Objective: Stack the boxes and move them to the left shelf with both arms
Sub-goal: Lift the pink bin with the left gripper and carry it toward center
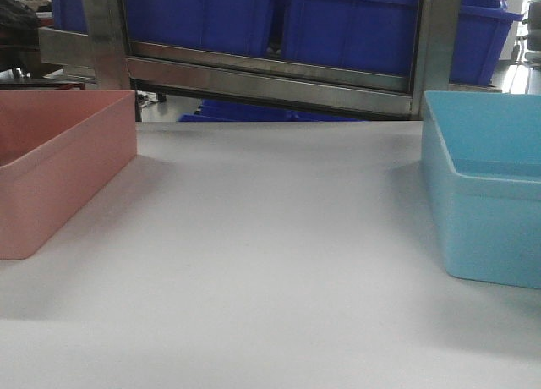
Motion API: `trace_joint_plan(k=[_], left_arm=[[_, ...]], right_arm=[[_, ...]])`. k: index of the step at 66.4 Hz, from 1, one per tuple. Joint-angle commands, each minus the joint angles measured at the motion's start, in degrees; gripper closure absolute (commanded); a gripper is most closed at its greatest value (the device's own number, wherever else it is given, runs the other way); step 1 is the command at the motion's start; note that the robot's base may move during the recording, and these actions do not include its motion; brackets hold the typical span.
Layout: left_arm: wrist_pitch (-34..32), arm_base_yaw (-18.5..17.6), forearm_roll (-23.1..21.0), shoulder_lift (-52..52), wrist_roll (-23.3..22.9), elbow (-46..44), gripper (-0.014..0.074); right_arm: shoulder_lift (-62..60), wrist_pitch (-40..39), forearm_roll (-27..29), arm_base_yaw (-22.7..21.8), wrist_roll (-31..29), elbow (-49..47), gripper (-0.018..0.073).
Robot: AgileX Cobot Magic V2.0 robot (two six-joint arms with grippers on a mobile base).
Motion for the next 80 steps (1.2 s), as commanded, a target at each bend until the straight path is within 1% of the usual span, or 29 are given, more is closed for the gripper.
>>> trace_joint_plan(k=[1,5,15,22,29,36,41,46,47,51,56,70,78,80], left_arm=[[-0.6,-0.1,-1.9,-7.2,-4.4,-2.1,0.0603],[-0.1,-0.7,-1.9,-9.5,-5.5,-2.1,0.0603],[2.4,-3.1,-1.9,-16.6,-11.6,-2.1,0.0603],[3.9,-5.9,-2.0,-21.2,-16.8,-2.1,0.0603],[6.5,-9.1,-2.0,-23.8,-20.3,-2.0,0.0603],[6.0,-12.9,-1.8,-26.2,-24.3,1.7,0.0603],[3.6,-16.1,-0.9,-27.9,-26.6,5.9,0.0603],[0.9,-18.7,-0.8,-30.1,-27.5,10.5,0.0603],[-0.2,-19.9,-0.8,-31.1,-28.1,12.3,0.0603],[-3.3,-22.0,-0.8,-33.4,-28.6,16.8,0.0603],[-8.1,-24.9,-0.4,-36.5,-30.5,22.8,0.0603],[-21.2,-30.9,-0.3,-44.0,-37.4,40.2,0.0603],[-27.3,-34.2,-0.3,-45.1,-41.3,48.4,0.0603],[-28.8,-35.0,-0.4,-45.1,-41.6,49.9,0.0603]], right_arm=[[-1.1,-5.0,-0.5,-0.4,-0.4,-1.0,0.0506],[-1.1,-5.0,-0.5,-0.4,-0.4,-1.0,0.0506],[-1.1,-5.0,-0.5,-0.4,-0.4,-1.0,0.0506],[-1.1,-5.0,-0.5,-0.4,-0.4,-1.0,0.0506],[-1.1,-5.0,-0.5,-0.4,-0.4,-1.0,0.0506],[-1.1,-5.0,-0.5,-0.4,-0.4,-1.0,0.0506],[-1.1,-5.0,-0.5,-0.4,-0.4,-1.0,0.0506],[-1.1,-5.0,-0.5,-0.4,-0.4,-1.0,0.0506],[-1.1,-5.0,-0.5,-0.4,-0.4,-1.0,0.0506],[-1.1,-5.0,-0.5,-0.4,-0.4,-1.0,0.0506],[-1.1,-5.0,-0.5,-0.4,-0.4,-1.0,0.0506],[-1.1,-5.0,-0.5,-0.4,-0.4,-1.0,0.0506],[-1.1,-5.0,-0.5,-0.4,-0.4,-1.0,0.0506],[-1.1,-5.0,-0.5,-0.4,-0.4,-1.0,0.0506]])
